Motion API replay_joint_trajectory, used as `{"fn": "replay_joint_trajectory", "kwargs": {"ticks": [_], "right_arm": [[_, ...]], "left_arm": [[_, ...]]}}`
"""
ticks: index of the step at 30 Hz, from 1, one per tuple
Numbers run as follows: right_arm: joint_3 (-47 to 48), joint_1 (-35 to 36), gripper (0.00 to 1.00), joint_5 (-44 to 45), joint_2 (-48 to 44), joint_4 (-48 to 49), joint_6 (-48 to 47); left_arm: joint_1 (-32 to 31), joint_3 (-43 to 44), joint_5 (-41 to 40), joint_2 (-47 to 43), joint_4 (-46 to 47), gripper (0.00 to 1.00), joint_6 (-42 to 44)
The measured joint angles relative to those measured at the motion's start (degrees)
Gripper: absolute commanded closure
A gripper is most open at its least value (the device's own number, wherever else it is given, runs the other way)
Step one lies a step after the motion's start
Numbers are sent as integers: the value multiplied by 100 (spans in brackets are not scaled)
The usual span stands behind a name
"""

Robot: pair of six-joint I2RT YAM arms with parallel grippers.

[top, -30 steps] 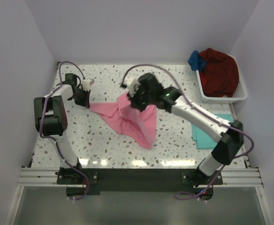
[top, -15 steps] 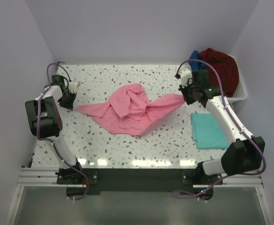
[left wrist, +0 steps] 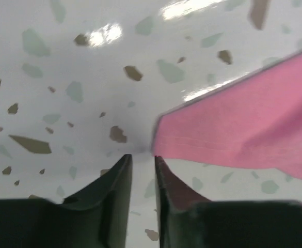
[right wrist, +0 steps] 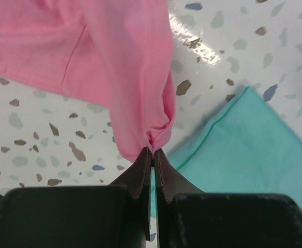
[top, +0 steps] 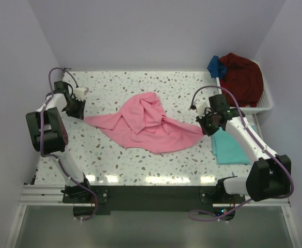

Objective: Fold and stack the t-shirts
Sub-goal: Flatten the tshirt out

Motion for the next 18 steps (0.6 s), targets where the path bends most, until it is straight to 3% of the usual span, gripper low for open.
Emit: {"fn": "replay_joint_trajectory", "kwargs": {"ticks": [1,4,10,15,18], "right_arm": [[-94,0,100,-61,-55,-87,-39],[-236,-2,100,-225,-149,-334,-142],[-236,63,100,-614,-201,-721,-402],[-236,295,100,-1043,-199,-1161,-837],[-236,946,100,-1161,-181,-1303,-990]], "left_arm": [[-46,-37,203,-85,-13,57,22],[-428,-323,514,-577,11,48,70],[-1655,-763,667,-1209,129,51,-120],[-1622,-813,442,-647,232,53,-352],[-1561,-787,286,-376,234,52,-439]]}}
